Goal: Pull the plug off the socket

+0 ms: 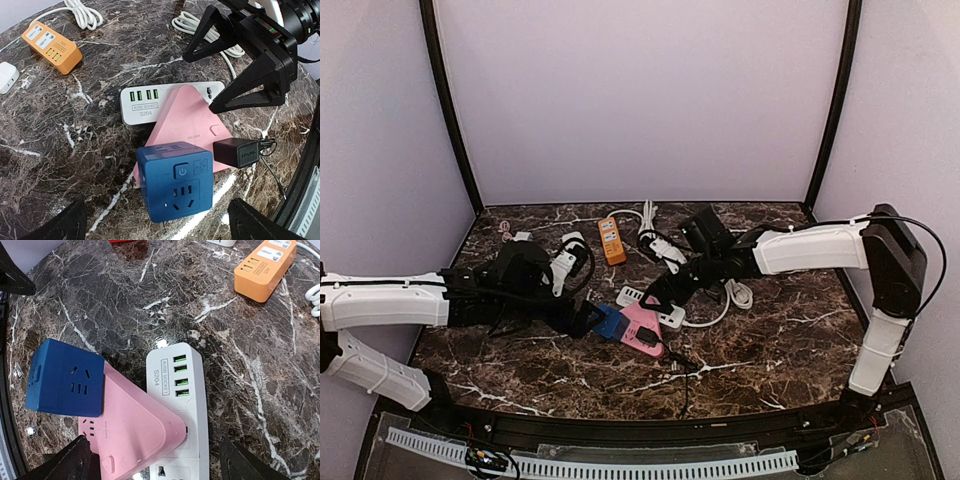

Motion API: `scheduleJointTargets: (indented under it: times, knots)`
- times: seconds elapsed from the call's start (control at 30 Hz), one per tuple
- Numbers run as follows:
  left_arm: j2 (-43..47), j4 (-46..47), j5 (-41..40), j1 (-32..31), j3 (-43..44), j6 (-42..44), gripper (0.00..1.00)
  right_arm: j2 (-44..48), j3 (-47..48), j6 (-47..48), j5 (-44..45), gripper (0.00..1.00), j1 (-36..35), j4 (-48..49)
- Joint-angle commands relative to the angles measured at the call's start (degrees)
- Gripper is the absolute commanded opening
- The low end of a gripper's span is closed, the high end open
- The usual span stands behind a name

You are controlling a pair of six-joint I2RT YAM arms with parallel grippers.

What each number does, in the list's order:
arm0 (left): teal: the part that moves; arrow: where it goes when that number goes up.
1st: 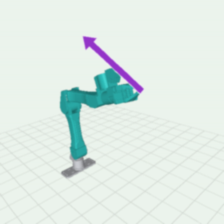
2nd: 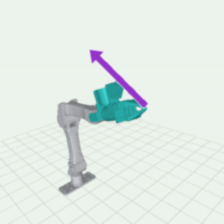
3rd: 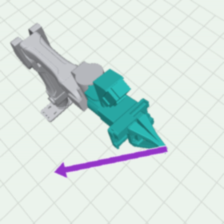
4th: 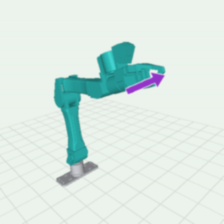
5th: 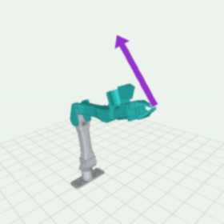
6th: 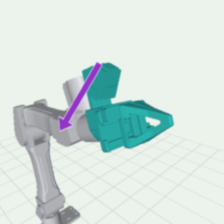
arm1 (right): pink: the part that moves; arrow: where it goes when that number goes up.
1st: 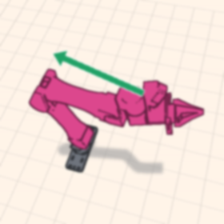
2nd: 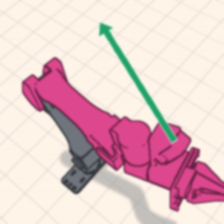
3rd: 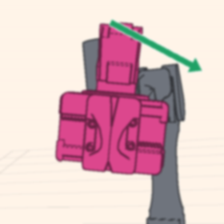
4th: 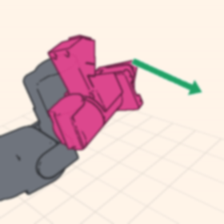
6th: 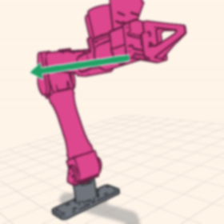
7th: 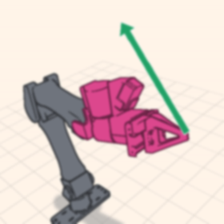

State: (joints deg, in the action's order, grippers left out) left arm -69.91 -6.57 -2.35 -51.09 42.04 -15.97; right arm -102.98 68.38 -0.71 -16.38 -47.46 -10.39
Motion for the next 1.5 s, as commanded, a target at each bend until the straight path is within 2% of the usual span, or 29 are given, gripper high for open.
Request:
scheduleJointTargets:
  times: [0.0, 0.37, 0.67, 0.93, 1.13, 1.3, 1.47]
  knots:
    - [-2.4, -1.5, 0.2, -2.0, -0.6, -0.3, 0.99, -2.5, 2.2, 0.4, -4.2, 0.88, 0.2, 0.4]
    - [-11.5, -3.9, -4.1, -3.7, 3.7, -1.2, 0.96, -6.9, 3.3, 1.4, -7.0, 0.85, 0.3, 0.6]
    - [-16.6, -6.3, -10.7, -3.7, 8.8, 0.8, 0.90, -8.0, 1.8, -0.9, -8.8, 0.78, 2.9, 1.5]
    - [-19.9, -5.1, -4.5, -3.6, 10.2, 2.1, 0.90, -7.9, 0.4, -2.3, -9.8, 0.72, 3.9, 1.6]
    - [-19.6, -2.1, -1.0, -3.0, 8.6, 6.2, 0.90, -7.8, 0.0, -3.3, -8.9, 0.81, 3.9, 1.5]
    - [-19.7, 1.0, 4.6, -0.2, 7.6, 6.6, 0.88, -9.3, 3.0, -2.9, -9.1, 0.81, 3.9, 0.0]
    - [-20.5, 2.3, 5.8, 1.3, 8.0, 6.4, 0.84, -11.8, 4.0, -2.2, -9.6, 0.78, 4.0, -1.0]
